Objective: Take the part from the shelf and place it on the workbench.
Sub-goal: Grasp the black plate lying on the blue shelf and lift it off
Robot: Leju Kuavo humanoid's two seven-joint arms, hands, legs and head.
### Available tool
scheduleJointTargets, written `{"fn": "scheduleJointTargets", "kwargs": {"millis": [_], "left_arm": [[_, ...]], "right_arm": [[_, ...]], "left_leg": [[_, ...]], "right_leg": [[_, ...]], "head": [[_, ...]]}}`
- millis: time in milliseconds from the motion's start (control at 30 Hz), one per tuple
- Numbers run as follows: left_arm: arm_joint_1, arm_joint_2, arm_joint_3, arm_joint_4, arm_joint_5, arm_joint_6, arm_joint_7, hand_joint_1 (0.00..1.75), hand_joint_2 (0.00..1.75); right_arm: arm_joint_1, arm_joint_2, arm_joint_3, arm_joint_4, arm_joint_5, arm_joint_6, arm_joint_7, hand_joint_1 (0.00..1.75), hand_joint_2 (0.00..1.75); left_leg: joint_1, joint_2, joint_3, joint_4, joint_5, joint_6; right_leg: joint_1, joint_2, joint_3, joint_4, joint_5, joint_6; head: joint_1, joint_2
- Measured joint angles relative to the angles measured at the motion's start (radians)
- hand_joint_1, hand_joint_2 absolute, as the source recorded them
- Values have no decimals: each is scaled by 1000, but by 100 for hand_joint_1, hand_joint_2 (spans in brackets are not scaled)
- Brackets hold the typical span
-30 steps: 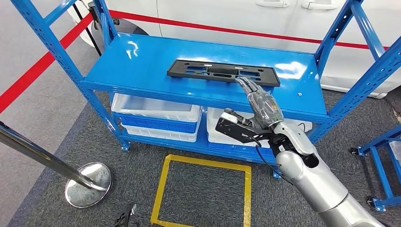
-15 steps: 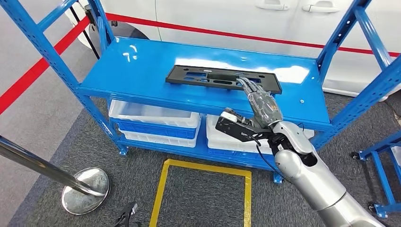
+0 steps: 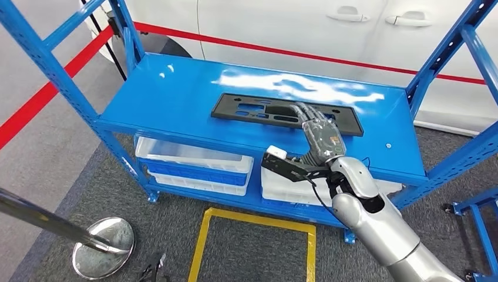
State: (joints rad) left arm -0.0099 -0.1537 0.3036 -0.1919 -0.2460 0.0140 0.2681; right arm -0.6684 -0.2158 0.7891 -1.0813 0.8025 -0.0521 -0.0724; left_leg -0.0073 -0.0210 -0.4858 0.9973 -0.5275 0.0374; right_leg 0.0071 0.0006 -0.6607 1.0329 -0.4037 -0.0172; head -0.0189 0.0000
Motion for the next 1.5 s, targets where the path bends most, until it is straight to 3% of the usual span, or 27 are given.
{"fn": "scheduleJointTargets", "kwargs": {"millis": [100, 167, 233, 267, 300, 333, 400, 467, 533, 667, 867, 933, 1067, 1133, 1333, 1500], "left_arm": [[-1, 0, 1, 0, 0, 0, 0, 0, 0], [-3, 0, 1, 0, -1, 0, -1, 0, 0], [-2, 0, 2, 0, -4, 2, -3, 0, 0], [-1, 0, 3, 0, -5, 3, -4, 0, 0], [1, 0, 4, 0, -6, 5, -6, 0, 0], [2, 0, 5, 0, -6, 6, -7, 0, 0], [4, 1, 6, 0, -7, 6, -8, 0, 0], [3, 0, 9, 1, -8, 5, -8, 0, 0], [3, 0, 13, 1, -9, 3, -8, 0, 0], [3, -2, 17, 2, -18, 0, -9, 0, 0], [2, -3, 23, 2, -29, -2, -16, 0, 0], [1, -2, 23, 2, -30, -2, -16, 0, 0], [0, -2, 23, 2, -33, -2, -17, 0, 0], [0, -2, 24, 2, -33, -2, -17, 0, 0], [-1, -3, 31, 2, -35, -3, -18, 0, 0], [-2, -3, 42, 2, -45, -7, -22, 0, 0]], "right_arm": [[-2, 3, 1, 3, 4, -2, 0, 0, 175], [-3, 7, 2, 6, 4, 0, 0, 0, 175], [1, 10, 6, 11, 5, 7, -3, 0, 175], [3, 10, 8, 15, 4, 12, -6, 0, 175], [6, 10, 9, 19, 2, 16, -11, 0, 175], [8, 10, 10, 24, 0, 18, -16, 0, 175], [11, 9, 10, 32, -5, 20, -23, 0, 175], [13, 6, 11, 40, -9, 23, -27, 0, 175], [15, 3, 12, 47, -11, 26, -30, 0, 175], [19, -2, 17, 58, -8, 36, -37, 0, 175], [20, -4, 41, 82, 7, 51, -48, 0, 175], [21, -4, 49, 91, 12, 50, -52, 0, 175], [22, -4, 60, 104, 19, 50, -54, 0, 175], [22, -4, 64, 110, 20, 48, -54, 0, 175], [26, 7, 68, 133, 57, -2, -27, 0, 175], [31, 56, 68, 176, 103, -69, 21, 0, 175]], "left_leg": [[2, 5, -20, 53, 5, -14], [7, 9, -85, 161, -14, -26], [16, 12, -167, 257, -61, -40], [21, 13, -194, 274, -74, -46], [25, 14, -207, 259, -63, -51], [29, 15, -205, 213, -26, -56], [32, 17, -185, 89, 78, -61], [30, 18, -174, 28, 131, -48], [27, 17, -176, 29, 135, -32], [29, 12, -178, 22, 140, -28], [26, 6, -178, 22, 133, -16], [24, 6, -177, 22, 133, -14], [22, 7, -177, 23, 135, -11], [22, 7, -177, 23, 136, -11], [22, 7, -175, 23, 138, -13], [23, 8, -175, 23, 138, -14]], "right_leg": [[-10, 2, 35, -26, -8, -11], [-17, 2, 58, -36, -19, -15], [-21, 2, 78, -37, -35, -13], [-23, 2, 90, -37, -44, -10], [-26, 3, 103, -36, -54, -6], [-30, 3, 116, -34, -65, -1], [-36, 5, 138, -27, -88, 13], [-36, 5, 144, -21, -105, 29], [-36, 6, 143, -23, -113, 40], [-35, 6, 147, -33, -108, 17], [-35, 3, 158, -53, -112, 7], [-36, 3, 157, -54, -110, 12], [-39, 3, 157, -55, -107, 47], [-40, 3, 157, -55, -107, 57], [-39, 2, 155, -48, -108, 58], [-38, 3, 152, -43, -110, 57]], "head": [[-1, 0], [-3, 0], [-4, 0], [-4, 0], [-4, 0], [-4, 0], [-4, 0], [-4, 0], [-5, 0], [-5, 0], [-5, 0], [-5, 0], [-5, 0], [-5, 0], [-5, 0], [-5, 0]]}}
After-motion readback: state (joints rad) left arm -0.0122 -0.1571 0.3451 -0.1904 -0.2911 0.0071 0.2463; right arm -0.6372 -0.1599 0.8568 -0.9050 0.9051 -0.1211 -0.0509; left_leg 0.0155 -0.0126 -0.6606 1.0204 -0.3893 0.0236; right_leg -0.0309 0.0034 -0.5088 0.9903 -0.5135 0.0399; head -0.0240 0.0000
